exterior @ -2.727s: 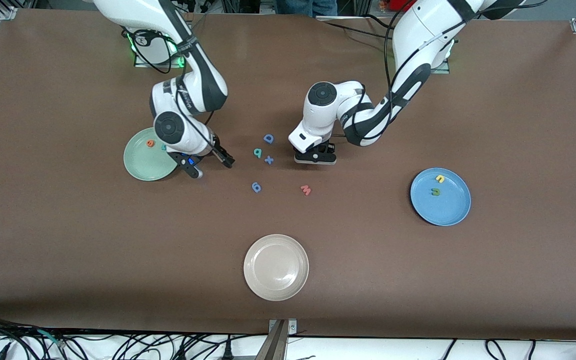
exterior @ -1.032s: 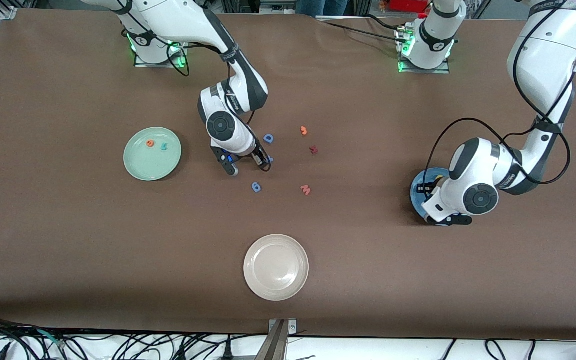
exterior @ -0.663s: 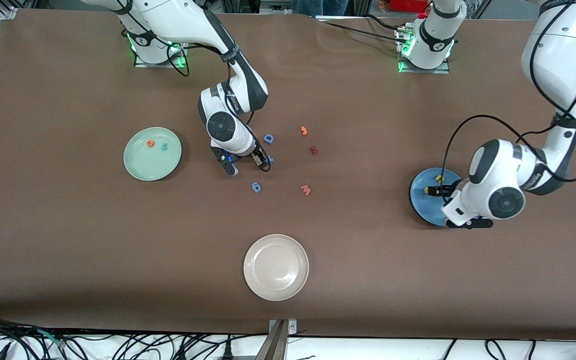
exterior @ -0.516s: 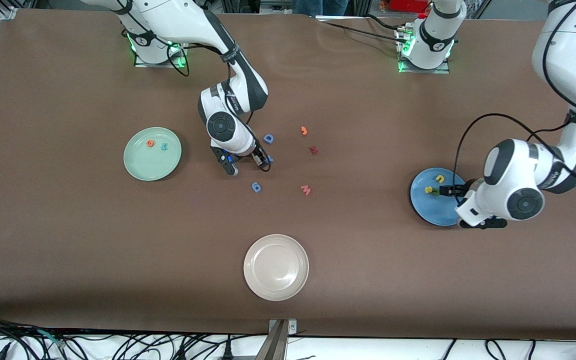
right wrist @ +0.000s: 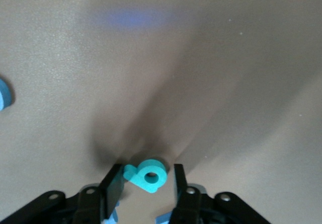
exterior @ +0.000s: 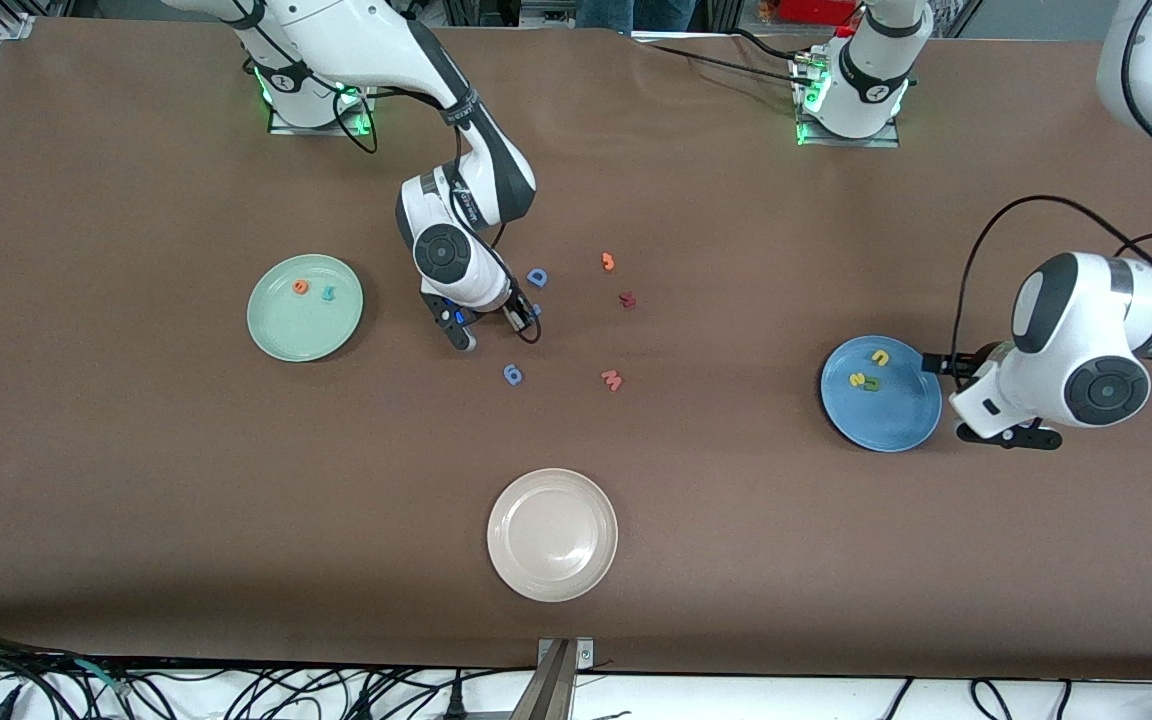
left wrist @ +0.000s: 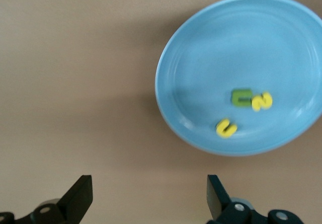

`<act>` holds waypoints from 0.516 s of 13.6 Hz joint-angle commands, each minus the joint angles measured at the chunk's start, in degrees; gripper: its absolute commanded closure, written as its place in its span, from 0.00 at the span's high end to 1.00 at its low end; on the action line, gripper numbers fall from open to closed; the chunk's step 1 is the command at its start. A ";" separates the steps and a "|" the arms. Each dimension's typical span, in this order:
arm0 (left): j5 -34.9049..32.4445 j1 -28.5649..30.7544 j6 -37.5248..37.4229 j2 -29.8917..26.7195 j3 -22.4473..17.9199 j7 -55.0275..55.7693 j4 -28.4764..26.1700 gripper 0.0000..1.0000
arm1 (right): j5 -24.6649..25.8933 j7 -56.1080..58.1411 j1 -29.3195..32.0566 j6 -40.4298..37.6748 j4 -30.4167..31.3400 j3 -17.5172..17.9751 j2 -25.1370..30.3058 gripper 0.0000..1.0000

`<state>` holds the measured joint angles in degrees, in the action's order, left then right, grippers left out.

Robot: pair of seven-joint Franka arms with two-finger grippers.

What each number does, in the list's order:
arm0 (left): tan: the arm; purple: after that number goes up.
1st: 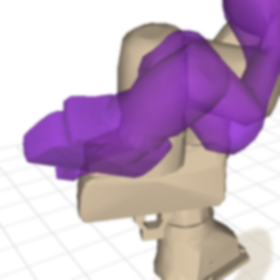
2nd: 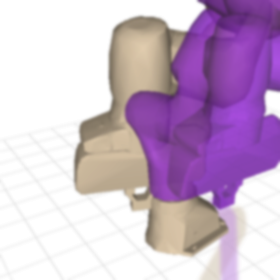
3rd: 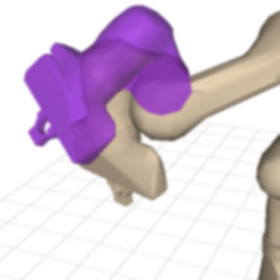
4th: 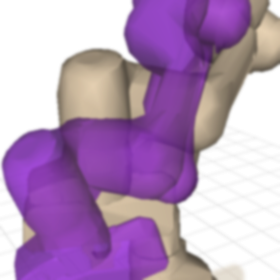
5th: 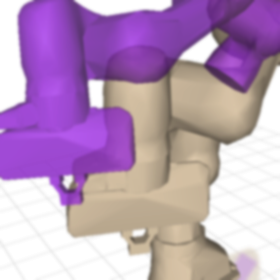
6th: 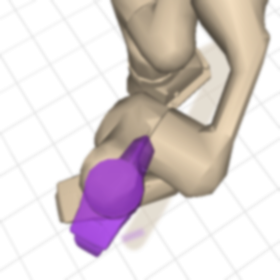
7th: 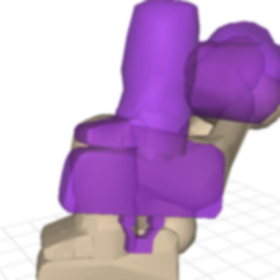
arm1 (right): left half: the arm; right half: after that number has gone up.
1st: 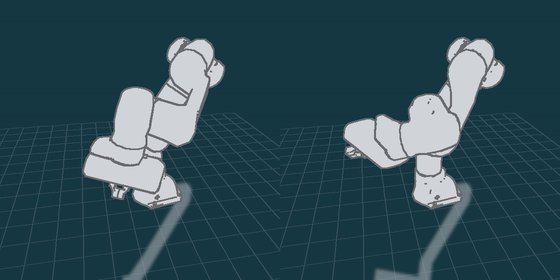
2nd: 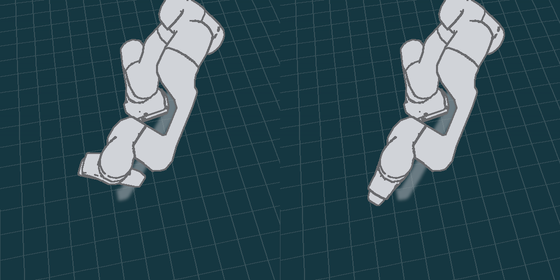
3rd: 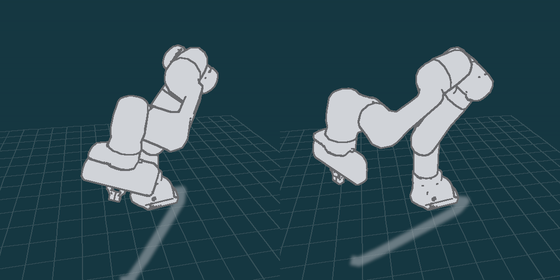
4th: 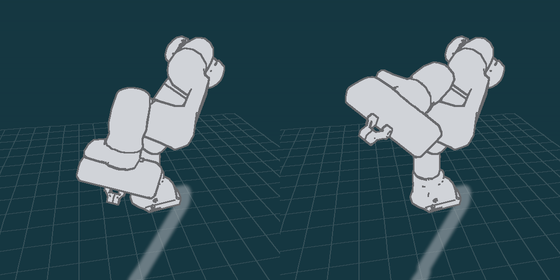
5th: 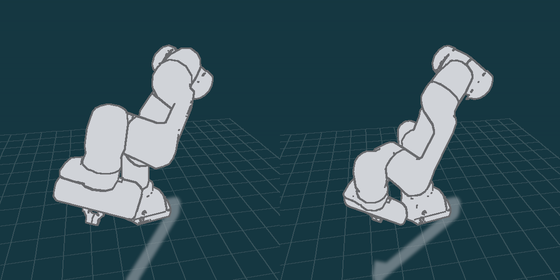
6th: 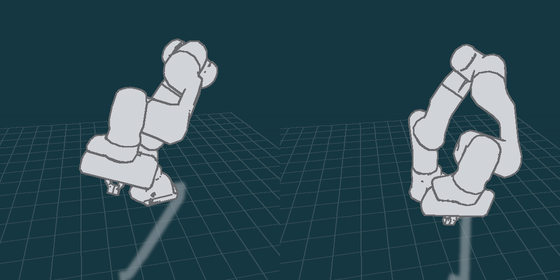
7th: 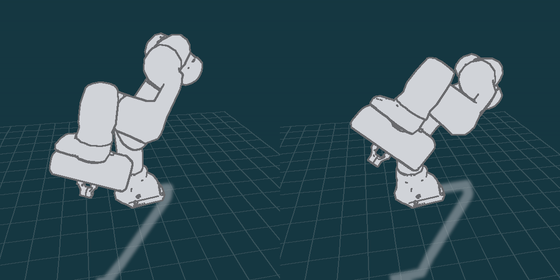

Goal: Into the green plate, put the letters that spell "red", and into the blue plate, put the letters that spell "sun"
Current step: 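Withdraw the left gripper to rest while the right gripper lifts the teal letter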

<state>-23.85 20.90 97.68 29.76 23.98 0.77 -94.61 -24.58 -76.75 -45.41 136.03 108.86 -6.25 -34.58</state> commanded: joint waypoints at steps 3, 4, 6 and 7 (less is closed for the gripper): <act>8.15 -8.76 -0.65 -13.91 -12.79 -7.89 -6.99 1.00 | -1.09 0.46 -0.64 -0.07 0.57 -0.34 -0.31 0.12; 15.95 -10.25 -0.56 -16.37 -16.56 -7.98 -7.17 1.00 | -1.09 0.46 -0.64 -0.07 0.57 -0.34 -0.31 0.08; 21.81 -14.28 -0.56 -20.51 -21.76 -7.72 -7.87 1.00 | -1.09 0.72 -0.47 -0.16 0.48 -0.51 -0.23 0.06; 22.09 -15.26 -0.56 -22.01 -22.22 -6.93 -7.79 1.00 | -1.09 0.81 -0.38 -0.16 0.39 -0.60 0.21 0.06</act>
<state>-4.54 8.72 96.43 13.04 4.54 -6.00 -99.42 -24.59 -76.73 -45.43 135.74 108.87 -6.27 -34.36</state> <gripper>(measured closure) 0.000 0.634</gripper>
